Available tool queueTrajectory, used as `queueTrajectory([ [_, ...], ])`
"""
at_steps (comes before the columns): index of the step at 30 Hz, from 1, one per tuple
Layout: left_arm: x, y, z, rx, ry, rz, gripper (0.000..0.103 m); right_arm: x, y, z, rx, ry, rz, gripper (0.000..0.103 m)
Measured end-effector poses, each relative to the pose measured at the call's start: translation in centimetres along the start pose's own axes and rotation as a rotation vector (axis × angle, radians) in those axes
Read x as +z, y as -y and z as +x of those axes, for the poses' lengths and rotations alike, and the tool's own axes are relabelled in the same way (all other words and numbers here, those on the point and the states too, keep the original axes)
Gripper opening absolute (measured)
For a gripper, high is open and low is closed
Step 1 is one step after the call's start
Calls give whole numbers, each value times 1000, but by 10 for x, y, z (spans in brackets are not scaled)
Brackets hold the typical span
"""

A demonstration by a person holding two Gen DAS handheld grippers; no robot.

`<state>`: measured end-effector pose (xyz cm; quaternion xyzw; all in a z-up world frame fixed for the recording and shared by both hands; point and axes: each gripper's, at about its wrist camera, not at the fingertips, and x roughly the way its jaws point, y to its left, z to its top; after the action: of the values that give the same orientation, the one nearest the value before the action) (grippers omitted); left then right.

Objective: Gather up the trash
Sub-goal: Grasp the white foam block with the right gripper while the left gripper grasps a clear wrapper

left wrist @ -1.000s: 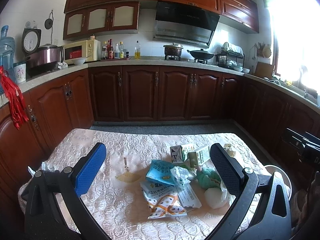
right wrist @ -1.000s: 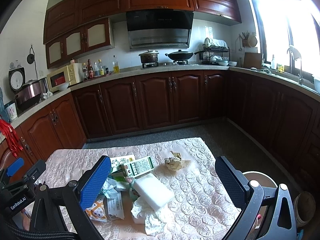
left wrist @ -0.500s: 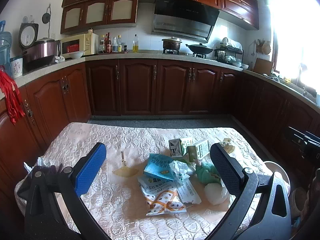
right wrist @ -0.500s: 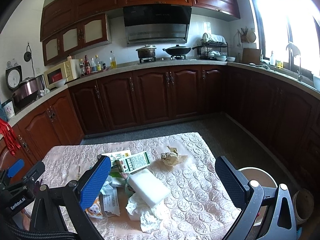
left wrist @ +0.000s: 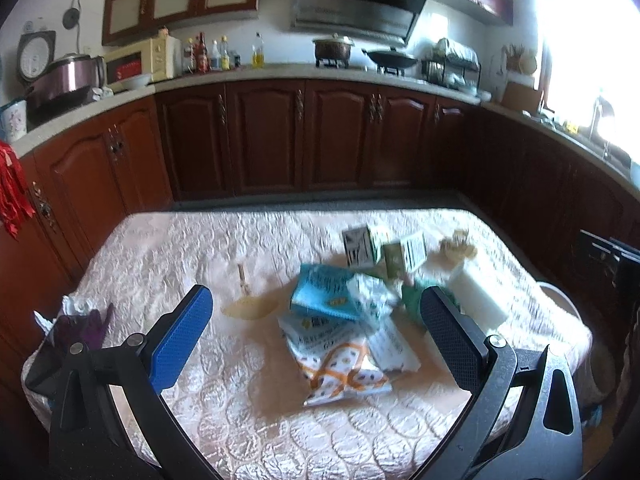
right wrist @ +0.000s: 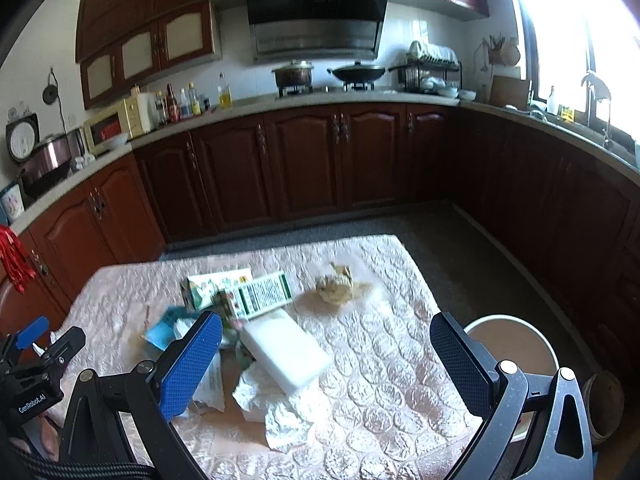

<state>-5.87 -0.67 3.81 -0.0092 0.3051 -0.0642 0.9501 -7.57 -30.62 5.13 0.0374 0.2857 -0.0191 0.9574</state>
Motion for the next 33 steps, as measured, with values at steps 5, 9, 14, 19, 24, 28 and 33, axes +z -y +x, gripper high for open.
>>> queueTrajectory([
  [5, -6, 7, 19, -24, -48, 25, 103, -9, -1, 21, 33, -64, -15, 103],
  [9, -9, 15, 37, -61, -94, 48, 103, -20, 1, 45, 66, -131, -28, 103],
  [14, -6, 25, 59, -69, -136, 67, 103, -28, 9, 71, 135, -215, 6, 103],
  [19, -2, 34, 75, -55, -163, 85, 103, -28, 11, 91, 174, -266, -10, 103],
  [24, 0, 38, 92, -47, -197, 92, 103, -26, 6, 111, 185, -316, -40, 103],
  [28, 2, 38, 108, -61, -234, 79, 103, -27, 4, 127, 207, -347, -52, 103],
  [33, 4, 41, 126, -68, -268, 93, 103, -27, 6, 142, 257, -372, -36, 103],
])
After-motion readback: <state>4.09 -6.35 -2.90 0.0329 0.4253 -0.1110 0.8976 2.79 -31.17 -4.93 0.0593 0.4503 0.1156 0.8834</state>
